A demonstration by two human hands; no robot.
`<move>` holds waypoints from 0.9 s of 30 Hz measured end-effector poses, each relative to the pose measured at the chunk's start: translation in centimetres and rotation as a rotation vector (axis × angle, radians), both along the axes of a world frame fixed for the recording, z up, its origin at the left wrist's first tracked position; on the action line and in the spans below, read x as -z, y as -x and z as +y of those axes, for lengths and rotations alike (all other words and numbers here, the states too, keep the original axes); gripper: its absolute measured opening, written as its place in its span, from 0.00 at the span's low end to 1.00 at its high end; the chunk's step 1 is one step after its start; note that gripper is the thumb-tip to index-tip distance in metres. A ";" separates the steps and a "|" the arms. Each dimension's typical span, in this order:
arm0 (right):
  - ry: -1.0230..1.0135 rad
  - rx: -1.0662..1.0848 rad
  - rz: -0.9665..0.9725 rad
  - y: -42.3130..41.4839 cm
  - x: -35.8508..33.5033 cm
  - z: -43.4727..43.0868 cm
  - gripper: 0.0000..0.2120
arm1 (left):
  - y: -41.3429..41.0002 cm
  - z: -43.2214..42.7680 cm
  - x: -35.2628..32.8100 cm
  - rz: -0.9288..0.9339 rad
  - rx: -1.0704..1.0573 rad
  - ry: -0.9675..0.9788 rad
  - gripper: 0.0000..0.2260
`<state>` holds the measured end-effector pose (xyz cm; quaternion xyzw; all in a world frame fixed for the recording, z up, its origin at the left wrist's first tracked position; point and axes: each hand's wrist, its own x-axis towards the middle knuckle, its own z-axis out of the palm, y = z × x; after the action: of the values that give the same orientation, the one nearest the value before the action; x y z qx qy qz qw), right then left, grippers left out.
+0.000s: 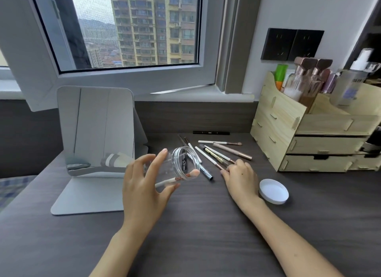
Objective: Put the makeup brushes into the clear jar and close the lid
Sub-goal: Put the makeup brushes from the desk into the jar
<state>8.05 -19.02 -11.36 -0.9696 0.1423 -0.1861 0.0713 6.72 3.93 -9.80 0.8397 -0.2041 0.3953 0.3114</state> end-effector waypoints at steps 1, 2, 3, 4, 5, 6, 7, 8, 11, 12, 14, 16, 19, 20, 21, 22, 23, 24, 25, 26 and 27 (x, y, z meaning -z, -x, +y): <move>0.015 -0.007 -0.008 -0.1 0.2 0.1 0.15 | 0.0 0.0 0.0 0.000 0.000 0.000 0.38; 0.021 -0.019 -0.017 -0.2 0.3 0.1 0.15 | 0.0 0.0 0.0 -0.002 -0.001 0.001 0.38; 0.008 -0.030 -0.032 -0.2 0.4 0.2 0.14 | 0.0 0.0 0.0 -0.004 -0.001 0.003 0.38; -0.031 -0.032 -0.056 -0.1 0.4 0.2 0.13 | 0.0 0.0 0.1 -0.007 0.000 0.005 0.38; -0.105 -0.024 -0.097 0.2 0.1 0.1 0.12 | 0.0 0.1 0.1 -0.009 0.001 0.007 0.38; -0.204 -0.014 -0.161 0.5 -0.3 0.0 0.11 | 0.0 0.1 0.0 -0.011 0.002 0.010 0.38; -0.315 -0.009 -0.251 0.9 -1.0 -0.3 0.10 | 0.0 0.1 0.0 -0.012 0.001 0.014 0.38; -0.420 -0.019 -0.354 1.4 -1.8 -0.7 0.09 | 0.0 0.2 0.0 -0.013 0.000 0.018 0.38; -0.792 -0.170 -0.581 4.1 -5.2 -1.6 0.07 | 0.0 0.3 -0.1 -0.011 -0.005 0.027 0.38; -0.908 -0.254 -0.609 5.2 -6.3 -1.8 0.08 | 0.0 0.2 -0.2 -0.008 -0.005 0.033 0.38; -0.986 -0.390 -0.602 7.4 -7.9 -1.8 0.09 | 0.0 0.2 -0.2 -0.007 -0.010 0.035 0.38; -0.861 -0.447 -0.584 8.9 -8.6 -1.3 0.09 | 0.0 0.3 -0.1 -0.007 -0.043 0.035 0.38; -0.526 -0.453 -0.594 9.4 -9.1 -0.1 0.06 | 0.0 0.5 -0.1 -0.004 -0.108 0.046 0.39; -0.450 -0.462 -0.593 9.2 -9.1 0.3 0.06 | -0.1 0.6 -0.1 -0.005 -0.116 0.051 0.39; -0.398 -0.482 -0.584 9.0 -9.0 0.8 0.05 | -0.1 0.6 -0.1 -0.008 -0.117 0.052 0.39; -0.362 -0.507 -0.567 8.6 -8.9 1.4 0.04 | -0.1 0.6 -0.1 -0.016 -0.111 0.048 0.39; -0.335 -0.531 -0.550 8.2 -8.8 2.1 0.03 | -0.1 0.5 0.0 -0.030 -0.097 0.035 0.39; -0.311 -0.553 -0.535 7.8 -8.5 2.8 0.03 | -0.1 0.5 0.0 -0.046 -0.077 0.016 0.38; -0.290 -0.569 -0.522 7.3 -8.3 3.6 0.03 | 0.0 0.4 0.1 -0.062 -0.053 -0.007 0.38; -0.281 -0.575 -0.501 6.8 -8.0 4.4 0.04 | 0.0 0.3 0.1 -0.076 -0.029 -0.030 0.38; -0.283 -0.570 -0.473 6.4 -7.9 5.1 0.06 | 0.1 0.2 0.1 -0.091 -0.006 -0.051 0.38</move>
<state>1.62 -13.95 -3.47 -0.8812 -0.1286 -0.3554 0.2840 6.66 4.11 -9.93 0.8291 -0.2254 0.4287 0.2792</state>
